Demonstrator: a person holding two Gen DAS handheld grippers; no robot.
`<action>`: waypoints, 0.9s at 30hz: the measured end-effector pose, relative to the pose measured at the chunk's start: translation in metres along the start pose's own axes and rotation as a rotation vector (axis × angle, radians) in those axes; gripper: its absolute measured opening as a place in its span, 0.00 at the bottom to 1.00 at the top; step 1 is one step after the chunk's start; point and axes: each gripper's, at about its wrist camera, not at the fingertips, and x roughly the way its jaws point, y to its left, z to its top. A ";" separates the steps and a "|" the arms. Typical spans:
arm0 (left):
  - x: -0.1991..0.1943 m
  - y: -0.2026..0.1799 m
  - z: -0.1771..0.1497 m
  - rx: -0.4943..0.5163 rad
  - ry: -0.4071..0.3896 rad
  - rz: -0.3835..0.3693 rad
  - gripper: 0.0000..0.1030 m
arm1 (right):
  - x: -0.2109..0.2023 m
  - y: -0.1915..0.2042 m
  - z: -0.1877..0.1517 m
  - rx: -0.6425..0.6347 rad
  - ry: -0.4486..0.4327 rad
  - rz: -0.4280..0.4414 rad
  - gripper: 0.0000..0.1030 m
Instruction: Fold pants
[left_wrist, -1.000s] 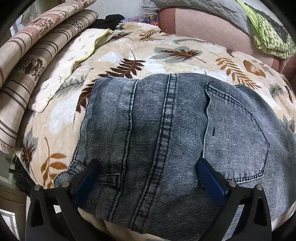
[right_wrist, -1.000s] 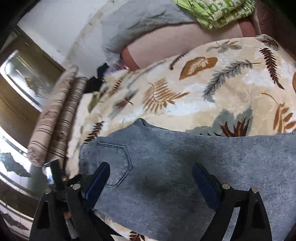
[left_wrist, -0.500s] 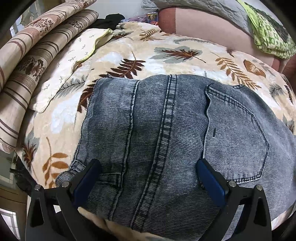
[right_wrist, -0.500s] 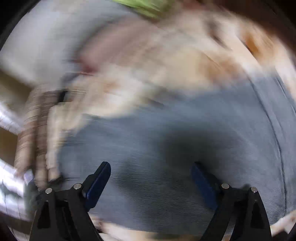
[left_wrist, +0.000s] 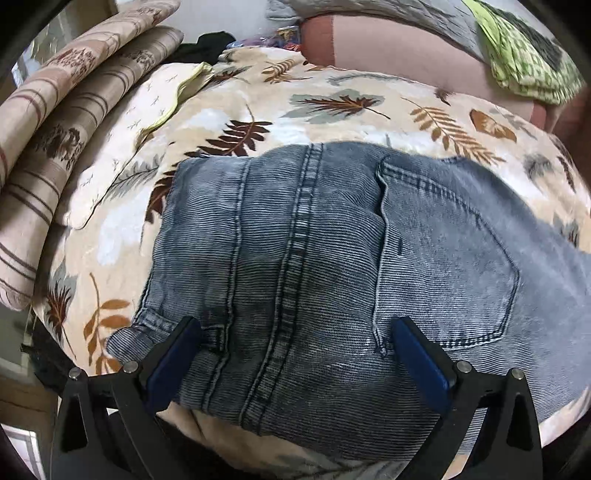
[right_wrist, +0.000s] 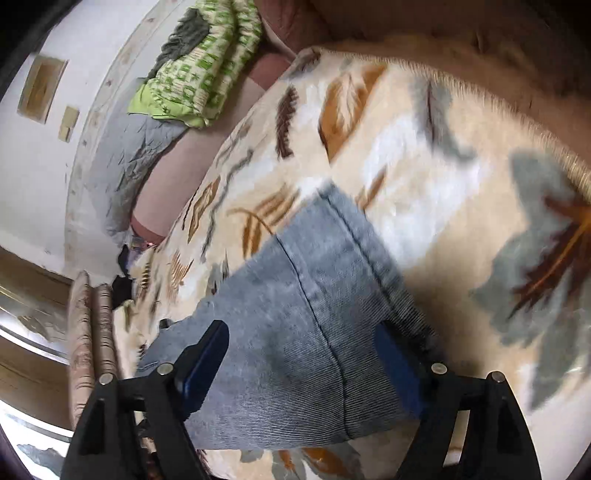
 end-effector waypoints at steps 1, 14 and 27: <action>-0.002 0.000 0.001 0.005 -0.010 0.009 1.00 | -0.002 0.010 0.006 -0.023 -0.001 0.021 0.81; 0.009 0.004 0.002 0.028 -0.005 -0.008 1.00 | 0.089 0.001 0.077 0.117 0.136 0.124 0.82; -0.011 0.001 0.000 -0.003 -0.042 0.005 1.00 | -0.039 -0.091 -0.043 0.316 0.022 0.162 0.82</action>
